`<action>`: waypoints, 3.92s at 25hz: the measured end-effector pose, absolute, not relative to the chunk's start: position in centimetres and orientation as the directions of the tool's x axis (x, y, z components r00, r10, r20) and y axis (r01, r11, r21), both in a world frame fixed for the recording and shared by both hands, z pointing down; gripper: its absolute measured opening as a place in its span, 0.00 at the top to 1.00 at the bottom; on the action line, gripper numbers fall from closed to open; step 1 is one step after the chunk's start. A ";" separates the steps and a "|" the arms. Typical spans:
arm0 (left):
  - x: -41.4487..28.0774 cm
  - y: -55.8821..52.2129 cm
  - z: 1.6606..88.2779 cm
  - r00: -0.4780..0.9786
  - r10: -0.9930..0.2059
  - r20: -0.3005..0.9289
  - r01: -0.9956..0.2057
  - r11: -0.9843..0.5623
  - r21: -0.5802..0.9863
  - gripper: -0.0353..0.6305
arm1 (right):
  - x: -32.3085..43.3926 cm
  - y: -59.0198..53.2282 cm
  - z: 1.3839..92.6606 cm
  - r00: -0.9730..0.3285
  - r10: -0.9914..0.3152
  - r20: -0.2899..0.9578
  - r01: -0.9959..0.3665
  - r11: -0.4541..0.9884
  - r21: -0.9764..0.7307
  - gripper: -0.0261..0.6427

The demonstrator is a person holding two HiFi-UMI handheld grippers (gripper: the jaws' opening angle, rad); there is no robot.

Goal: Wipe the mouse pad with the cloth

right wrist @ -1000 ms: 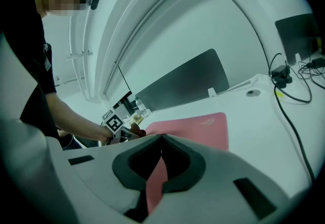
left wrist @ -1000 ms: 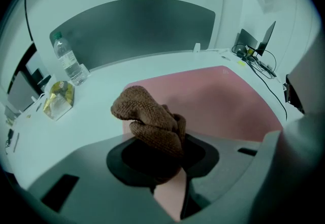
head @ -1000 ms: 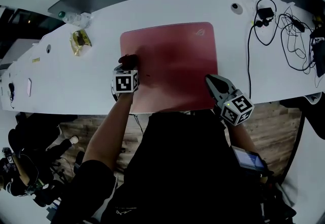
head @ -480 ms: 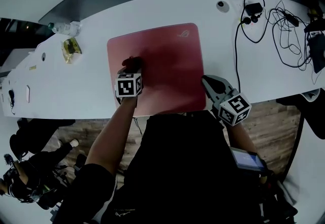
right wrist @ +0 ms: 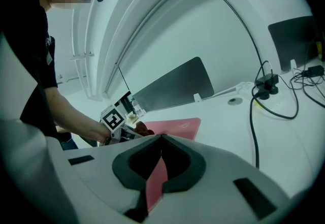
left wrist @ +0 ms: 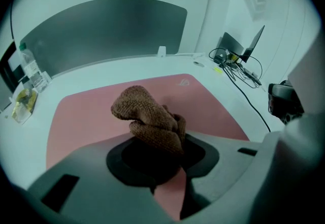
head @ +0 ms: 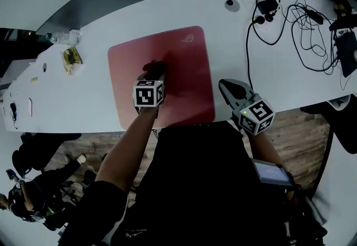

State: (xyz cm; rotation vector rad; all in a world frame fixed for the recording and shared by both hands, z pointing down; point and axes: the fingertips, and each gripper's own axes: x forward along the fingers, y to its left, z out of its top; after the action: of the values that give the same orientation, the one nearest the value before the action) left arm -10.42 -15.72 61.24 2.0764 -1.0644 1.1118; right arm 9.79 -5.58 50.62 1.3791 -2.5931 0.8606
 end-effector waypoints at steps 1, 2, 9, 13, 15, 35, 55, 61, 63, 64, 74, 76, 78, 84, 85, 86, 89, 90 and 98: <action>-9.4 -15.4 61.2 0.354 -0.379 0.855 -0.831 -0.547 0.101 0.75 | 10.0 -5.6 50.7 -0.593 -0.739 0.320 -0.783 0.438 -0.441 0.92; -8.4 -15.2 61.2 0.364 -0.373 0.853 -0.822 -0.560 0.106 0.75 | 10.2 -5.6 50.7 -0.595 -0.738 0.317 -0.781 0.440 -0.443 0.92; -1.2 -13.2 61.0 0.434 -0.324 0.841 -0.752 -0.644 0.139 0.75 | 12.0 -5.9 50.9 -0.604 -0.735 0.308 -0.772 0.445 -0.454 0.92; 2.0 -12.3 61.1 0.452 -0.304 0.839 -0.713 -0.688 0.135 0.75 | 13.5 -6.1 51.1 -0.597 -0.742 0.304 -0.775 0.436 -0.458 0.92; 3.2 -12.1 61.1 0.458 -0.300 0.837 -0.710 -0.690 0.141 0.75 | 14.3 -6.1 51.3 -0.593 -0.746 0.303 -0.776 0.430 -0.461 0.92; 13.0 -11.0 59.1 0.706 -0.176 0.686 -0.598 -0.667 0.444 0.74 | 17.5 -5.1 51.6 -0.553 -0.784 0.282 -0.786 0.379 -0.488 0.92; 3.6 -19.2 60.5 0.653 -0.286 0.701 -0.702 -0.577 0.417 0.74 | 13.8 -6.5 51.1 -0.553 -0.777 0.301 -0.795 0.384 -0.468 0.92; -1.4 -20.3 60.5 0.619 -0.316 0.719 -0.733 -0.562 0.384 0.74 | 10.7 -7.2 50.8 -0.577 -0.758 0.306 -0.786 0.412 -0.462 0.92; -3.1 -20.6 60.6 0.607 -0.330 0.723 -0.744 -0.556 0.371 0.74 | 9.6 -7.2 50.7 -0.585 -0.749 0.311 -0.783 0.422 -0.456 0.92; -3.9 -20.7 60.6 0.600 -0.336 0.726 -0.750 -0.554 0.363 0.74 | 9.2 -7.2 50.7 -0.587 -0.746 0.314 -0.783 0.426 -0.453 0.92; -12.7 -22.6 60.3 0.555 -0.391 0.734 -0.785 -0.537 0.308 0.74 | 4.3 -7.7 50.0 -0.604 -0.724 0.333 -0.781 0.452 -0.431 0.92; -14.5 -23.1 59.9 0.539 -0.407 0.737 -0.798 -0.528 0.292 0.74 | 3.5 -7.8 50.0 -0.606 -0.722 0.334 -0.780 0.456 -0.428 0.92; -16.2 -23.6 60.2 0.531 -0.421 0.736 -0.807 -0.515 0.288 0.74 | 2.8 -7.9 50.0 -0.606 -0.722 0.335 -0.781 0.457 -0.426 0.92; -21.0 -24.6 59.7 0.483 -0.446 0.754 -0.832 -0.501 0.237 0.74 | 0.6 -8.3 49.9 -0.616 -0.717 0.328 -0.773 0.468 -0.428 0.92; -21.7 -24.7 59.7 0.478 -0.449 0.755 -0.835 -0.499 0.233 0.74 | 0.2 -8.3 49.9 -0.618 -0.715 0.327 -0.771 0.471 -0.429 0.92; -22.3 -24.8 59.8 0.476 -0.451 0.755 -0.837 -0.496 0.232 0.74 | -0.1 -8.3 49.9 -0.620 -0.714 0.327 -0.770 0.472 -0.428 0.92; -23.9 -25.1 59.8 0.473 -0.455 0.754 -0.843 -0.484 0.237 0.74 | -0.9 -8.3 50.0 -0.621 -0.711 0.330 -0.770 0.474 -0.427 0.92; -24.4 -25.2 59.8 0.471 -0.457 0.754 -0.844 -0.480 0.237 0.74 | -1.2 -8.4 50.0 -0.621 -0.711 0.330 -0.770 0.475 -0.426 0.92; -27.6 -25.7 59.8 0.471 -0.459 0.754 -0.847 -0.474 0.241 0.74 | -3.7 -9.0 49.9 -0.620 -0.713 0.327 -0.771 0.477 -0.423 0.92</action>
State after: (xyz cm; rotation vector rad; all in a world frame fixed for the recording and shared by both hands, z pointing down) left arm -27.64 -25.67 59.75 2.1111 -1.0783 0.8258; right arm -3.70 -9.01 49.92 1.3148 -2.6076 0.8299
